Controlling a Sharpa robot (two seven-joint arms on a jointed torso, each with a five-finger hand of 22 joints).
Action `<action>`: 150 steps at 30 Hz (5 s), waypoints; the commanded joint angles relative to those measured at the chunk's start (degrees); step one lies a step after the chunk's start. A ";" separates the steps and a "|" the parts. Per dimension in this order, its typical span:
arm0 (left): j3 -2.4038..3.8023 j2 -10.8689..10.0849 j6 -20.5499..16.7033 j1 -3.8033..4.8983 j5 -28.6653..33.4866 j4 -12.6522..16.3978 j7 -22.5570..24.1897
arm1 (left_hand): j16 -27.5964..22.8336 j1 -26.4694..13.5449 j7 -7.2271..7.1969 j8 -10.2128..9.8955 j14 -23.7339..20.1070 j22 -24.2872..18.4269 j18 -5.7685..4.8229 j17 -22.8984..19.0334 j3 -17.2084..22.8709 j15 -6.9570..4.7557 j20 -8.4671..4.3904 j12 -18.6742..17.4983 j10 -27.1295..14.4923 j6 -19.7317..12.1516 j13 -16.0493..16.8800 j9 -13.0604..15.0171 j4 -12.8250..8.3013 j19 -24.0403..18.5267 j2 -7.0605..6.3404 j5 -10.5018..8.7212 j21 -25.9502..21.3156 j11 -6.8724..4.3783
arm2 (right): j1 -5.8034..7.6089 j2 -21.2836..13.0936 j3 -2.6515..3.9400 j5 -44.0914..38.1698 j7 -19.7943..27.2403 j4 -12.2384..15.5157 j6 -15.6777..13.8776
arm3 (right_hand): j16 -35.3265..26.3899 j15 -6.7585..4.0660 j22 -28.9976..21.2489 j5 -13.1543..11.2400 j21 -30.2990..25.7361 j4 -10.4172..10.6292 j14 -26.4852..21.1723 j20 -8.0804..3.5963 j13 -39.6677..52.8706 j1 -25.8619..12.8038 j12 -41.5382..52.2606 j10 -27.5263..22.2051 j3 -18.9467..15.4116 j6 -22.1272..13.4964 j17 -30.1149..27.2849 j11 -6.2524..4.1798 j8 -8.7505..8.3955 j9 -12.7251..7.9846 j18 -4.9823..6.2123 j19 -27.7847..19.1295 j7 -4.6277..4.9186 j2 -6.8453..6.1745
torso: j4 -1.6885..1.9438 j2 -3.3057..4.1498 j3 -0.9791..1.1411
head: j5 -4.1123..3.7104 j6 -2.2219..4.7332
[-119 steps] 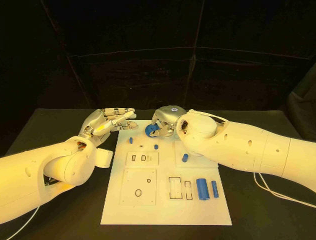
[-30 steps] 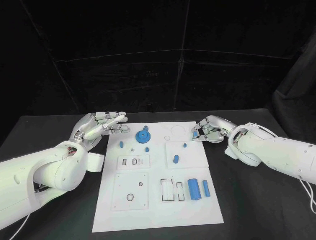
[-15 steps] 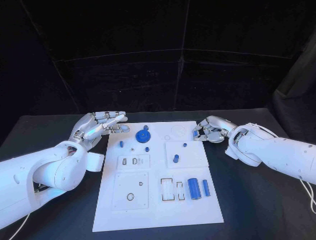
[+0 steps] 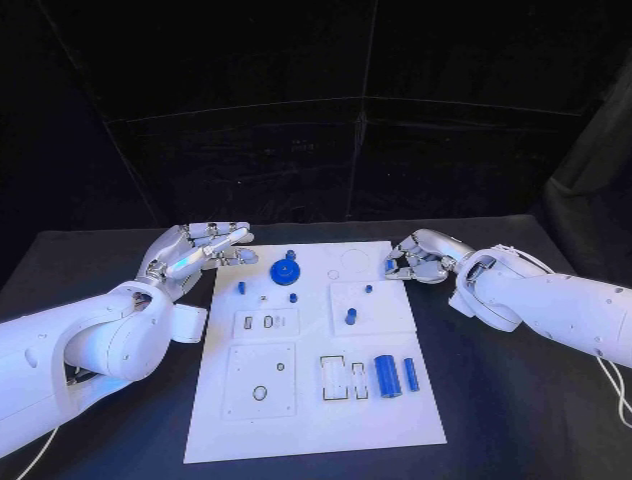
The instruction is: Assemble the parts on the task board
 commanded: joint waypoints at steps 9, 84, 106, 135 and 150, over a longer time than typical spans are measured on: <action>0.02 -0.21 0.78 0.06 -0.23 0.13 -0.17 | -0.33 -0.03 0.15 -0.11 0.34 -0.07 0.79 0.05 -0.02 0.11 -0.06 -0.03 0.11 0.37 -0.02 0.05 -0.30 0.45 0.63 -0.11 -0.20 -0.08 | 0.14 -0.46 0.07 7.35 1.98 2.02 -6.53 | 0.62 -1.54 7.65 0.34 0.85 -1.41 4.03 -1.25 1.43 0.01 1.35 1.73 2.30 3.61 5.74 -1.32 2.12 1.27 0.06 1.20 -2.00 1.81 | -0.01 -0.06 -0.06 | 0.19 -0.18; 0.05 -0.08 2.27 0.48 4.71 -0.65 -0.25 | -0.61 -0.72 0.10 -0.17 0.33 -0.15 0.75 0.21 -0.29 0.15 -0.04 0.01 0.30 0.46 -0.03 0.03 -0.35 0.48 0.30 -0.11 -0.42 -0.10 | 0.16 17.66 -2.23 -31.45 -26.21 14.41 5.26 | -0.62 -0.98 5.36 0.96 -0.44 -2.13 3.64 -0.91 -0.21 -4.18 -1.52 0.07 3.05 1.51 4.01 -0.53 0.27 0.89 0.62 -0.63 -0.95 -1.83 | 0.61 -0.38 -0.29 | 6.15 -3.89; 0.05 -0.10 2.47 0.47 4.71 -0.80 -0.46 | -0.61 -0.72 0.10 -0.17 0.33 -0.15 0.75 0.21 -0.29 0.15 -0.04 0.01 0.30 0.46 -0.03 0.03 -0.35 0.48 0.30 -0.11 -0.42 -0.10 | 0.10 17.26 -2.25 -33.83 -26.50 15.20 7.52 | -0.85 -0.84 5.05 1.33 -0.67 -2.94 3.57 -0.77 -0.47 -4.37 -2.02 -0.27 3.17 1.53 3.75 -0.35 0.08 0.85 0.70 -0.89 -0.76 -3.47 | 0.60 -0.36 -0.36 | 5.45 -3.95; 0.04 0.05 2.48 0.47 4.70 -1.29 -0.80 | -0.68 -0.84 0.12 -0.19 0.33 -0.16 0.75 0.25 -0.27 0.16 -0.03 -0.01 0.28 0.46 -0.05 0.03 -0.34 0.48 0.40 -0.11 -0.48 -0.08 | -0.03 17.38 -2.26 -34.07 -28.18 15.68 4.01 | -1.89 0.02 3.58 1.97 -1.68 -0.81 3.27 0.00 -3.85 -9.26 -6.35 -2.99 0.81 -1.80 2.50 0.69 -1.90 0.19 1.05 -2.01 0.31 -7.17 | 0.59 -0.36 -0.31 | 5.38 -4.00; 0.03 0.31 2.60 0.45 4.51 -1.78 -0.98 | -0.68 -0.83 0.12 -0.20 0.33 -0.17 0.75 0.25 -0.27 0.16 -0.03 -0.02 0.28 0.46 -0.05 0.03 -0.34 0.48 0.41 -0.11 -0.48 -0.08 | -0.26 16.04 -2.25 -33.61 -26.00 18.15 -6.88 | -2.28 1.05 3.04 4.16 -2.17 4.15 3.20 0.97 -6.06 -9.39 -8.19 -4.94 -5.01 -6.22 2.21 1.91 -3.45 -0.61 1.19 -2.36 1.65 -9.03 | 0.65 -0.37 -0.27 | 5.37 -3.98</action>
